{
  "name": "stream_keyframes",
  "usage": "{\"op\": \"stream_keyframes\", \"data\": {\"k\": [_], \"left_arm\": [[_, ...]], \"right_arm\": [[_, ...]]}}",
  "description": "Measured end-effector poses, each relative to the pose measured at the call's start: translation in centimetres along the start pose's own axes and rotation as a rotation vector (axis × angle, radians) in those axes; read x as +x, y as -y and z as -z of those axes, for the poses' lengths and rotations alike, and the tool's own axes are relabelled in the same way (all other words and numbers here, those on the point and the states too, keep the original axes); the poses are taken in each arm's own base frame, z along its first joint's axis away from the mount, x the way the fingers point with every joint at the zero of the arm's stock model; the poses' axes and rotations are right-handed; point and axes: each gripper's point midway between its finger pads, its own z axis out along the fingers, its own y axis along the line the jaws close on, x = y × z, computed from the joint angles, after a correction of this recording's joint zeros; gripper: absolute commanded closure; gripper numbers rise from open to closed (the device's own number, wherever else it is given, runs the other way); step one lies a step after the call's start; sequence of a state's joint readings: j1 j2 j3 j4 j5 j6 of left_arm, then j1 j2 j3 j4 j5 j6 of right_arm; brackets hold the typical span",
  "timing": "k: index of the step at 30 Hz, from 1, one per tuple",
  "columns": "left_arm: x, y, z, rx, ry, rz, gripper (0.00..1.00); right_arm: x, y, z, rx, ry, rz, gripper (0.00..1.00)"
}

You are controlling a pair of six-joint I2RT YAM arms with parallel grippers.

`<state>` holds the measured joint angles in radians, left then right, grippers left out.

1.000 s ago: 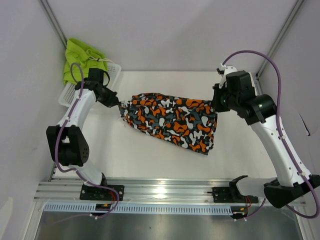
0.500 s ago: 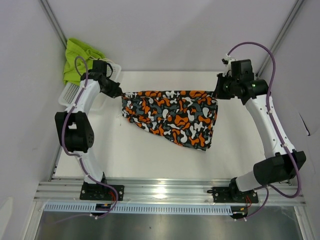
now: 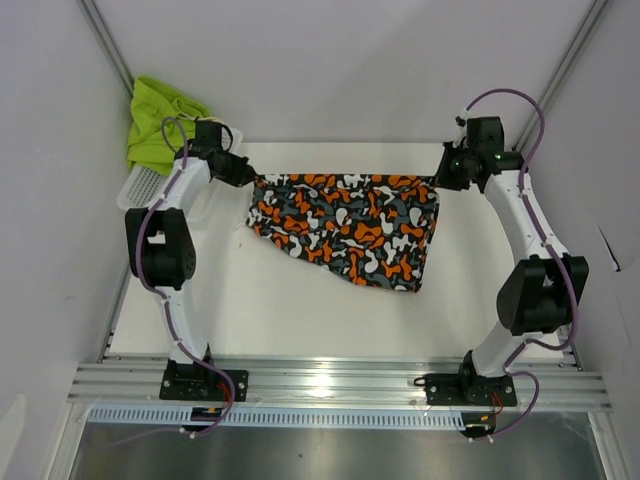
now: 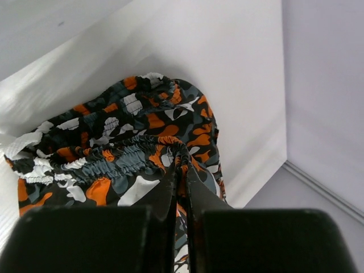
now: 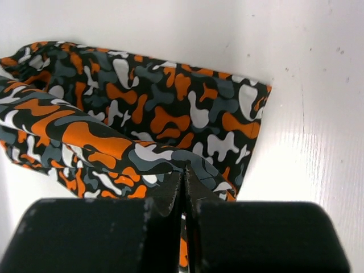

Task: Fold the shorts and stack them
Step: Fold the shorts

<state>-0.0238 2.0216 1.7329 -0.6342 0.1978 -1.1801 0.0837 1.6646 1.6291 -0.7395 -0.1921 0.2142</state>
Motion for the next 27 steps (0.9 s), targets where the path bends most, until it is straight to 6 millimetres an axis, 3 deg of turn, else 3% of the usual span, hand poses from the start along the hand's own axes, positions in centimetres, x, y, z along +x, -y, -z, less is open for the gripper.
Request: {"op": "stream_keyframes", "data": {"k": [4, 6, 7, 8, 9, 12, 14, 16, 18, 24, 27], "left_arm": [[-0.4, 1.5, -1.3, 0.050, 0.008, 0.006, 0.88], [-0.6, 1.7, -2.0, 0.062, 0.012, 0.006, 0.58], [-0.6, 1.7, -2.4, 0.065, 0.013, 0.006, 0.19], [-0.7, 1.7, -2.8, 0.069, 0.014, 0.005, 0.05], [-0.8, 1.7, -3.2, 0.072, 0.016, 0.011, 0.01], [-0.8, 1.5, -4.0, 0.071, 0.016, 0.010, 0.01], [-0.8, 1.5, -4.2, 0.070, 0.016, 0.000, 0.01], [-1.0, 1.8, -4.2, 0.080, 0.020, -0.021, 0.01], [-1.1, 2.2, -4.0, 0.090, 0.025, -0.049, 0.01], [-1.3, 2.6, -2.7, 0.097, 0.057, -0.185, 0.01], [-0.8, 2.6, -1.1, 0.095, 0.075, -0.287, 0.01]], "right_arm": [[0.1, 1.5, -3.2, 0.014, -0.018, -0.033, 1.00], [0.4, 2.1, -5.0, 0.022, -0.032, -0.046, 1.00], [0.8, 2.6, -6.1, 0.028, -0.047, -0.053, 1.00], [1.1, 3.0, -7.2, 0.034, -0.061, -0.063, 0.95], [1.7, 3.5, -8.4, 0.044, -0.077, -0.075, 0.76], [3.3, 5.0, -11.3, 0.077, -0.126, -0.113, 0.63], [4.6, 6.2, -12.8, 0.108, -0.162, -0.146, 0.49], [4.7, 7.2, -13.5, 0.138, -0.166, -0.166, 0.45], [4.4, 7.8, -13.5, 0.158, -0.154, -0.182, 0.35], [2.6, 7.7, -12.2, 0.150, -0.091, -0.193, 0.26], [3.8, 6.9, -10.9, 0.116, -0.090, -0.201, 0.26]]}}
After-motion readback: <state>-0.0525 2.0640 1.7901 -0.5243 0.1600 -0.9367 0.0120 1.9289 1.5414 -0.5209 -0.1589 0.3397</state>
